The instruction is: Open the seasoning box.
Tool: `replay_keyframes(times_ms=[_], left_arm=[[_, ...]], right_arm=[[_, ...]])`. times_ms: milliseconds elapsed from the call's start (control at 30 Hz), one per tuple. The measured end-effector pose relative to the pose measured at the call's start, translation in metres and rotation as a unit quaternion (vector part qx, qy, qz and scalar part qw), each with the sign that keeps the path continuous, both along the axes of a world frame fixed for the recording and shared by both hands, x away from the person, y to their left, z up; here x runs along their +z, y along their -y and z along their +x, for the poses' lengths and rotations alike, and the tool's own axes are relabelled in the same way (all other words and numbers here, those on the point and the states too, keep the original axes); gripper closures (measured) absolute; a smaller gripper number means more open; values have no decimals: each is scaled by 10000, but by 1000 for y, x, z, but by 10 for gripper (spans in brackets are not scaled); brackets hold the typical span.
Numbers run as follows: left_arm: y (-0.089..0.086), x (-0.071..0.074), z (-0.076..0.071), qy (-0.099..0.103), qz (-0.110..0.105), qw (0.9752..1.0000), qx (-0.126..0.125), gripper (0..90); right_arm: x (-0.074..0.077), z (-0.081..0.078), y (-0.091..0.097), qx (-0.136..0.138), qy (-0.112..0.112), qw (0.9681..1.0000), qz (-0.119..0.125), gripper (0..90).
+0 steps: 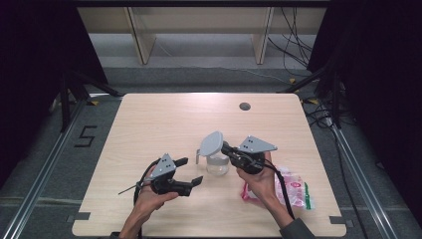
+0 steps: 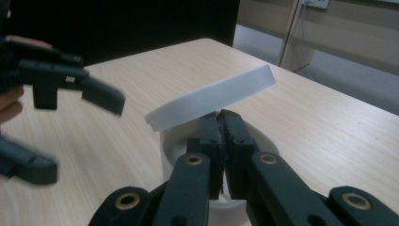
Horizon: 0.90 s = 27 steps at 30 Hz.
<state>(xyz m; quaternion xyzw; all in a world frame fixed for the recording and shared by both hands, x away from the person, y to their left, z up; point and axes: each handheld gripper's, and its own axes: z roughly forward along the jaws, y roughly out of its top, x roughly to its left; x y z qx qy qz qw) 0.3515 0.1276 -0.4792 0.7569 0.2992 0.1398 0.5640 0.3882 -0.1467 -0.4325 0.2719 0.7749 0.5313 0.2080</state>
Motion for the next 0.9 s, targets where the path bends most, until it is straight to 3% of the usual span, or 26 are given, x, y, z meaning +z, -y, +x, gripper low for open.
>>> replay_keyframes(times_ms=[67, 133, 167, 267, 333, 433, 467, 533, 567, 700, 733, 900], left_arm=[[-3, -3, -4, 17, -84, 9999, 99, 147], [-5, -6, -9, -59, 90, 9998, 187, 149], [-5, -7, -10, -42, 181, 9996, 192, 149], [-4, -9, -17, 53, 302, 9993, 231, 152], [-2, -9, -20, 100, 307, 9993, 180, 152], [0, -9, -22, 127, 293, 9994, 146, 152], [1, -10, -22, 75, 241, 9996, 148, 153], [4, -12, -23, 23, 285, 9995, 93, 154], [5, -12, -23, 30, 320, 9994, 111, 155], [9, -13, -24, 39, 256, 9996, 63, 155], [9, -12, -25, 22, 321, 9994, 97, 155], [6, -9, -24, 35, 248, 9994, 220, 154]], right_arm=[[1, -2, -2, 9, -118, 9999, 0, 883], [3, -1, -8, 60, 16, 10000, -48, 879], [3, -2, -10, -15, -42, 10000, -19, 879], [5, 1, -17, 168, 209, 9996, -22, 876], [7, 0, -19, 158, 212, 9996, -82, 874], [8, 0, -24, 138, 244, 9996, 55, 868], [8, 1, -27, 283, 302, 9991, 49, 867], [9, 1, -30, 211, 389, 9990, 29, 867], [9, 0, -32, 244, 307, 9992, 57, 867], [12, -1, -37, 423, 433, 9982, 38, 856], [13, -2, -38, 443, 418, 9981, 43, 853], [17, -9, -27, 498, 393, 9980, -40, 829]])
